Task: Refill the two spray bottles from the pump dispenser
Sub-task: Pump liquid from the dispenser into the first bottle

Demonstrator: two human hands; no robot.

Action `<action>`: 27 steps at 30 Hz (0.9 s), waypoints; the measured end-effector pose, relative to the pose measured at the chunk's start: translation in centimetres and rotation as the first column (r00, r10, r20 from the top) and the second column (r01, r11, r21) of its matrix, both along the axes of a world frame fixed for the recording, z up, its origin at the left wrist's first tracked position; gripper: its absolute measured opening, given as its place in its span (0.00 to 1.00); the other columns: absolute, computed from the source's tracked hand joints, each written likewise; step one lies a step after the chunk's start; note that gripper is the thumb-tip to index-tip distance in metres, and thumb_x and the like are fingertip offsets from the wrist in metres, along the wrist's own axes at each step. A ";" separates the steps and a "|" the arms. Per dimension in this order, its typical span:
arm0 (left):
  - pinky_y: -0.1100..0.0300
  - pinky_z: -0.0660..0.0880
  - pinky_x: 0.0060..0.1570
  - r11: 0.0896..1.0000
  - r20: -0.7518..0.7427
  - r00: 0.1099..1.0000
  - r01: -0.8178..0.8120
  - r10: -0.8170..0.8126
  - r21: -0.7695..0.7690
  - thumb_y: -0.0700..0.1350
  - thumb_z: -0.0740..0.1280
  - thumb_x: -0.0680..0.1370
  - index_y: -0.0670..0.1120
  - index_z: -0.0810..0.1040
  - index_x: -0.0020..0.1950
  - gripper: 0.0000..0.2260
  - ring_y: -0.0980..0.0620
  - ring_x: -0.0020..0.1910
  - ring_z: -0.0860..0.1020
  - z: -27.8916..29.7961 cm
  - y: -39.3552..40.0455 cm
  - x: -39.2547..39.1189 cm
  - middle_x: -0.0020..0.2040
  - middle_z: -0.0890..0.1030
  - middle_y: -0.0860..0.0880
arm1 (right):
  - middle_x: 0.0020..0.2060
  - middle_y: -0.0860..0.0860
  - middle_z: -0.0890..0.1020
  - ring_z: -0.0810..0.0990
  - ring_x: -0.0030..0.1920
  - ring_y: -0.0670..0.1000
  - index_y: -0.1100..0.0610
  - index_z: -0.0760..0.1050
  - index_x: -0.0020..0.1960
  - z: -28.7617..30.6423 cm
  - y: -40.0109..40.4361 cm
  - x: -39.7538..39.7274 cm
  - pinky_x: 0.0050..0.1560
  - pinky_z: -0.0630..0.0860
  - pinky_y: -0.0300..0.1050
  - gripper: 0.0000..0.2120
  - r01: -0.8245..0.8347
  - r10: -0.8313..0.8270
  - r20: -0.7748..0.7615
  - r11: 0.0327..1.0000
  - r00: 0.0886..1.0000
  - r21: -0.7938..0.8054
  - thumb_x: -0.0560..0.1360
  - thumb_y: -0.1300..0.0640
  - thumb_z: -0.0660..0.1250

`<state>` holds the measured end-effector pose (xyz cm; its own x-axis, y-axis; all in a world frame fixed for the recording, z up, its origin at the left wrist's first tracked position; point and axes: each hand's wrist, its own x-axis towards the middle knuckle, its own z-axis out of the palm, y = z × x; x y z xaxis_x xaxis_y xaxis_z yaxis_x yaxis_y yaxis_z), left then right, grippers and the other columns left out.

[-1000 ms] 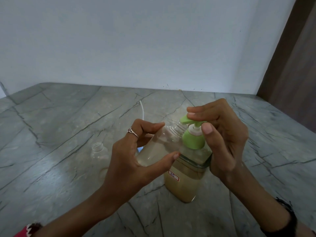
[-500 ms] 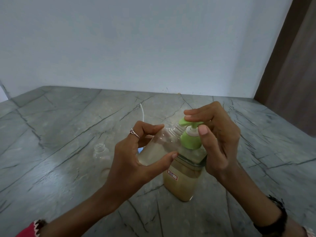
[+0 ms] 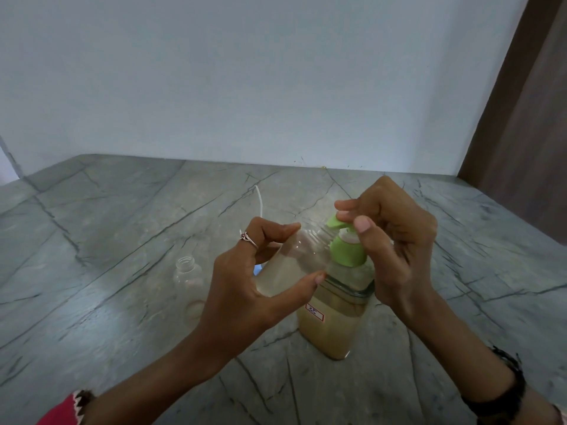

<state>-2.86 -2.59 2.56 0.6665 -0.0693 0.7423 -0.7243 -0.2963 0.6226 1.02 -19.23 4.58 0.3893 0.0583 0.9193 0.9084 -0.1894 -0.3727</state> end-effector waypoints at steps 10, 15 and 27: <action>0.71 0.75 0.45 1.000 -0.008 1.000 -0.009 0.009 -0.013 0.55 0.72 0.65 0.61 0.72 0.51 0.17 0.60 0.47 0.81 0.2 0.1 0.0 0.51 0.80 0.58 | 0.44 0.49 0.79 0.81 0.46 0.49 0.52 0.76 0.47 0.3 0.5 -0.6 0.37 0.78 0.46 0.08 0.037 -0.037 -0.043 0.999 0.998 0.011 0.76 0.55 0.58; 0.72 0.75 0.45 0.998 -0.023 0.999 0.029 -0.031 -0.062 0.52 0.72 0.66 0.56 0.71 0.52 0.17 0.63 0.47 0.80 0.2 0.0 -0.2 0.51 0.79 0.64 | 0.51 0.45 0.77 0.79 0.50 0.46 0.54 0.71 0.54 -0.4 0.6 -1.8 0.44 0.79 0.43 0.10 0.103 -0.112 -0.154 0.993 0.982 -0.064 0.74 0.51 0.61; 0.73 0.74 0.44 0.994 -0.055 0.997 0.052 -0.057 -0.094 0.53 0.73 0.65 0.57 0.71 0.52 0.19 0.63 0.50 0.80 0.3 0.1 -0.4 0.54 0.78 0.60 | 0.52 0.55 0.78 0.80 0.51 0.50 0.53 0.74 0.54 -0.5 0.8 -2.2 0.47 0.78 0.50 0.09 0.046 -0.040 -0.163 0.999 0.986 0.030 0.76 0.54 0.59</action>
<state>-3.22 -2.50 2.89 0.7057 -0.0393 0.7074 -0.6996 -0.1968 0.6870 -1.18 -18.42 4.05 0.5353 0.0084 0.8446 0.8264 -0.2118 -0.5217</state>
